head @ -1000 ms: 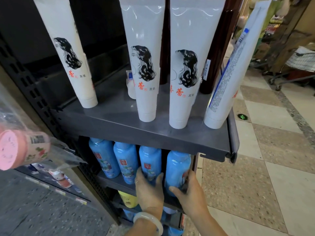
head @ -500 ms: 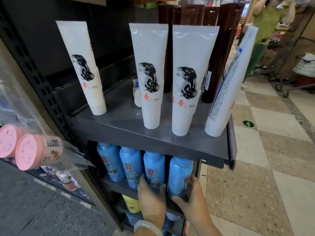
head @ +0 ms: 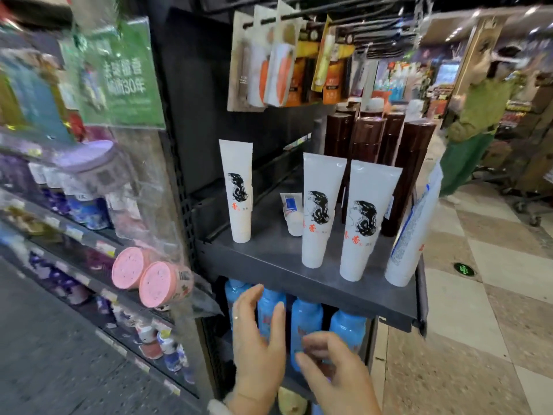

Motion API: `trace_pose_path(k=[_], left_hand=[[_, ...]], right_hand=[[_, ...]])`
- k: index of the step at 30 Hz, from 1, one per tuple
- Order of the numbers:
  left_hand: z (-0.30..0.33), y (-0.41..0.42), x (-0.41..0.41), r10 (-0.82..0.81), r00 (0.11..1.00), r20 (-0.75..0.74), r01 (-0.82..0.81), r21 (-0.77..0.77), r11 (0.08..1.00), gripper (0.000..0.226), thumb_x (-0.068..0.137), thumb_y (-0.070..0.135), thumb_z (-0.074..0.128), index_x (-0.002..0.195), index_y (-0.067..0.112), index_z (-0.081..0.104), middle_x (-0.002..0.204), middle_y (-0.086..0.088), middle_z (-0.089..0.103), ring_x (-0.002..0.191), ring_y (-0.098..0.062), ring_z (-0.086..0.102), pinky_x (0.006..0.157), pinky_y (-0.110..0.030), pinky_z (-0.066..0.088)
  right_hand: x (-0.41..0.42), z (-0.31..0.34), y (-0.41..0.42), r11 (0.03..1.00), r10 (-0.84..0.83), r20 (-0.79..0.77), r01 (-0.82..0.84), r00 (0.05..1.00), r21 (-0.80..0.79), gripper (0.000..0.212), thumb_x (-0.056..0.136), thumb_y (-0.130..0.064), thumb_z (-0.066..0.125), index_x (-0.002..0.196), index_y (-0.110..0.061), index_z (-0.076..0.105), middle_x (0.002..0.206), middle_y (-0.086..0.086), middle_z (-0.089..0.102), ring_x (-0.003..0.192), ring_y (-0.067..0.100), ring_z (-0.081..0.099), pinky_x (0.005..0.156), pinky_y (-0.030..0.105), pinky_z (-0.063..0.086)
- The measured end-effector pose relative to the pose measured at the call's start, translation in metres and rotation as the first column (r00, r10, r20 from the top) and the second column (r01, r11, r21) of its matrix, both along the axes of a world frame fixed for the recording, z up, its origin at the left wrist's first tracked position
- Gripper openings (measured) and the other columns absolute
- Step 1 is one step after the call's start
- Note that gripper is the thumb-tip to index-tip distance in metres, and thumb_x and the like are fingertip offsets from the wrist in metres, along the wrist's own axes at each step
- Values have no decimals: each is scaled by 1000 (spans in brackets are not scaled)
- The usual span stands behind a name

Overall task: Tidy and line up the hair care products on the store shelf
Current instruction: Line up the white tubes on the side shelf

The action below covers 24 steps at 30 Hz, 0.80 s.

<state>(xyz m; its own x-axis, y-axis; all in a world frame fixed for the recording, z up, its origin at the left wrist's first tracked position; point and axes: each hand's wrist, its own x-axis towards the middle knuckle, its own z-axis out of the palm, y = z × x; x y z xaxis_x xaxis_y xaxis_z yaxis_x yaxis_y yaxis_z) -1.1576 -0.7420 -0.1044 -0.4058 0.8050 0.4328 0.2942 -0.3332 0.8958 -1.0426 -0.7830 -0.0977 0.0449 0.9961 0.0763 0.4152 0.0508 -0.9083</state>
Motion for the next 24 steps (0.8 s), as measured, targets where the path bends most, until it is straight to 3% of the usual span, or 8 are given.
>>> trace_pose_path(k=[3,6,8,10,13,16,19,24], left_hand=[[41,19,-12,-47,996,-69,50,39,998,28,80,44,51,107,38,47,110,14,52,106,5,50,94,-11,37],[75,45,-14,-103,966,-237,95,-41,995,30,86,28,56,114,16,55,108,6,50,106,-13,52,89,-17,36],[91,64,-10,-189,927,-325,145,-152,978,30,90,21,56,119,12,54,117,1,49,114,-16,48,90,-15,32],[102,83,-3,-238,890,-389,174,-192,966,34,92,18,52,125,11,51,129,-5,47,122,-20,43,100,-20,31],[115,107,7,-331,849,-411,226,-285,932,39,93,14,45,132,15,48,141,-13,36,128,-29,38,110,-34,30],[119,125,10,-405,804,-436,267,-344,900,35,94,21,41,125,16,57,142,-16,35,125,-34,40,107,-36,33],[114,134,5,-454,788,-415,282,-412,866,51,81,34,28,110,13,66,131,-19,46,122,-34,42,100,-33,36],[112,136,-4,-508,742,-437,289,-476,831,37,94,28,47,128,15,55,139,-15,43,129,-27,39,105,-27,27]], right_hand=[[-8,29,4,996,23,-45,-20,999,84,27,73,-14,72,77,-39,64,82,-13,69,76,-1,63,66,7,46],[-8,44,5,997,54,-43,-52,998,49,26,75,-10,71,80,-34,64,80,-6,69,75,-2,63,67,10,47],[-7,48,2,998,54,-34,-54,998,23,26,75,-13,71,77,-37,64,80,-8,70,73,-2,64,67,12,49],[-7,47,-3,999,45,-16,-46,999,-3,19,75,-17,71,73,-35,64,81,-14,71,74,-4,64,70,11,49],[-5,46,-5,998,-21,-27,19,999,-54,12,74,-21,74,73,-30,65,78,-6,71,73,-3,64,73,12,50],[-10,52,-2,994,-105,-32,104,994,-39,17,71,-21,77,66,-32,65,70,-4,70,65,0,64,66,11,49],[-16,57,-1,979,-200,-88,203,976,20,20,70,-13,77,65,-30,66,70,-6,70,62,5,63,61,10,47],[-30,69,2,930,-326,-95,337,941,144,25,72,-6,74,63,-28,66,69,-10,68,61,2,62,55,10,45]])
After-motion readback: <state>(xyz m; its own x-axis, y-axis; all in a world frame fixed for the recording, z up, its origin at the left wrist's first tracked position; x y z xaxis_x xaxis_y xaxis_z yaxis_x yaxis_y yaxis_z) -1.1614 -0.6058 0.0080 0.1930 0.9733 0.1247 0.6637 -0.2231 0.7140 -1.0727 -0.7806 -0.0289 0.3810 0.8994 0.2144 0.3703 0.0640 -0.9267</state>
